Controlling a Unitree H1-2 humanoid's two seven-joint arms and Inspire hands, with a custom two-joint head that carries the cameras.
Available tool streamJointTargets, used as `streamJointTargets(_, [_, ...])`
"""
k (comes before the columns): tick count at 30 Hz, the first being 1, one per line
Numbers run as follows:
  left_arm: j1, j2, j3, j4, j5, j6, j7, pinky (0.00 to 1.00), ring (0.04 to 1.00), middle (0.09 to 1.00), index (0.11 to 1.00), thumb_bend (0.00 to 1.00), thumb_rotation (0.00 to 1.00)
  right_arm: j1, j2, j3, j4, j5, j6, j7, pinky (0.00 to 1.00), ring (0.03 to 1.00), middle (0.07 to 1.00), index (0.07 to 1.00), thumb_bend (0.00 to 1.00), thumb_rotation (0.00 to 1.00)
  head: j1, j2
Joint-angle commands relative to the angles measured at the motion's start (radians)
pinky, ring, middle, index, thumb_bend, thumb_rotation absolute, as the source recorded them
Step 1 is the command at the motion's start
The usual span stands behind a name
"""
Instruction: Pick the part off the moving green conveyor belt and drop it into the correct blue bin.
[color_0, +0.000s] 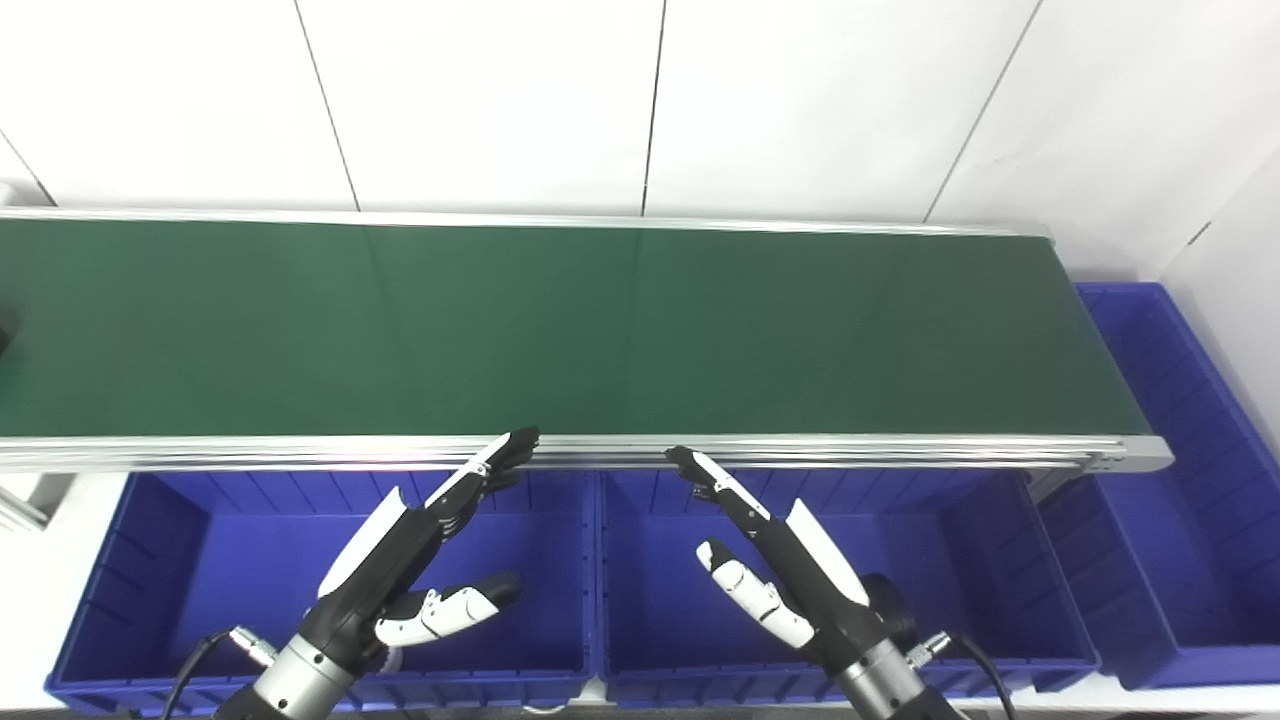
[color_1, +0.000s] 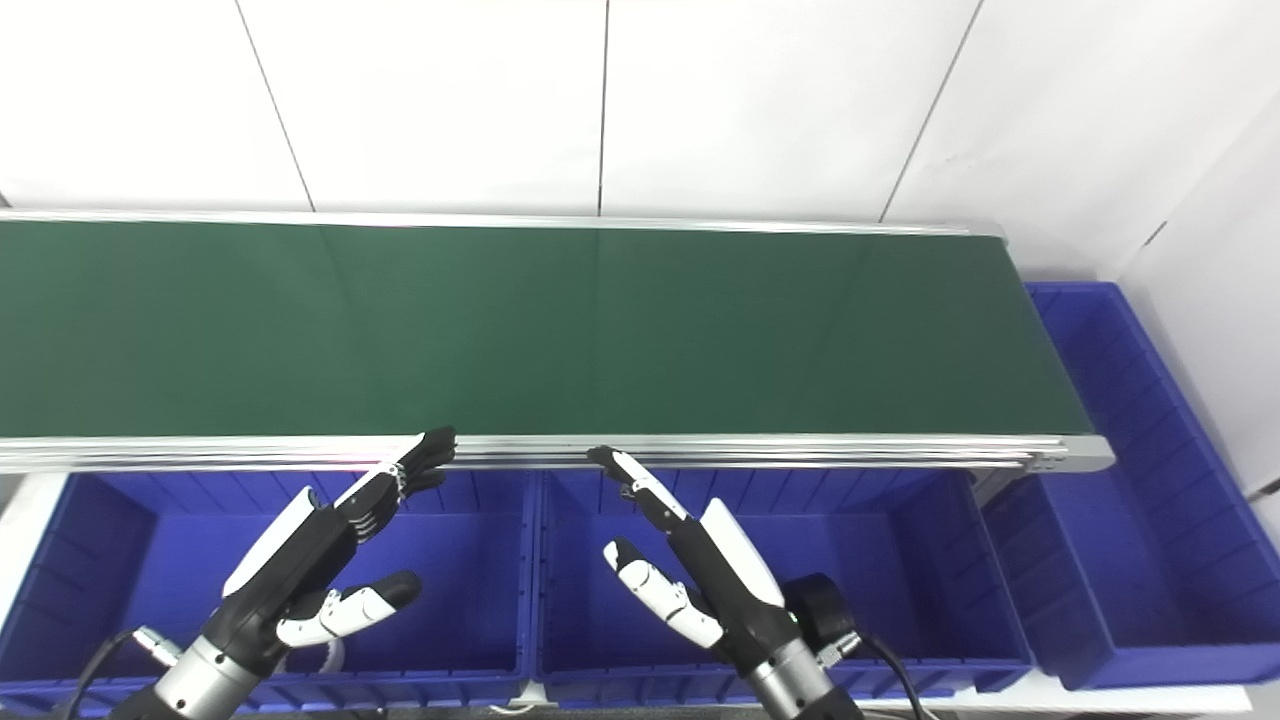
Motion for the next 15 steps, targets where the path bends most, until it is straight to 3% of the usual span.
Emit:
streamJointTargets(1, [-0.008, 0.004, 0.001, -0.033, -0.009, -0.012, 0.005, 0.92, 0.957, 0.969, 0.956, 0.45, 0.69, -0.010, 0.003, -0.004, -0.029, 0.015, -0.040, -0.003, 0.90, 0.939, 0.963, 0.948, 0.40, 0.99, 0.000, 0.002])
streamJointTargets(15, [0.003, 0.002, 0.000, -0.033, -0.009, -0.023, 0.007, 0.92, 0.959, 0.967, 0.950, 0.45, 0.68, -0.005, 0.003, -0.003, -0.029, 0.014, -0.043, -0.004, 0.89, 0.938, 0.965, 0.947, 0.41, 0.99, -0.002, 0.005])
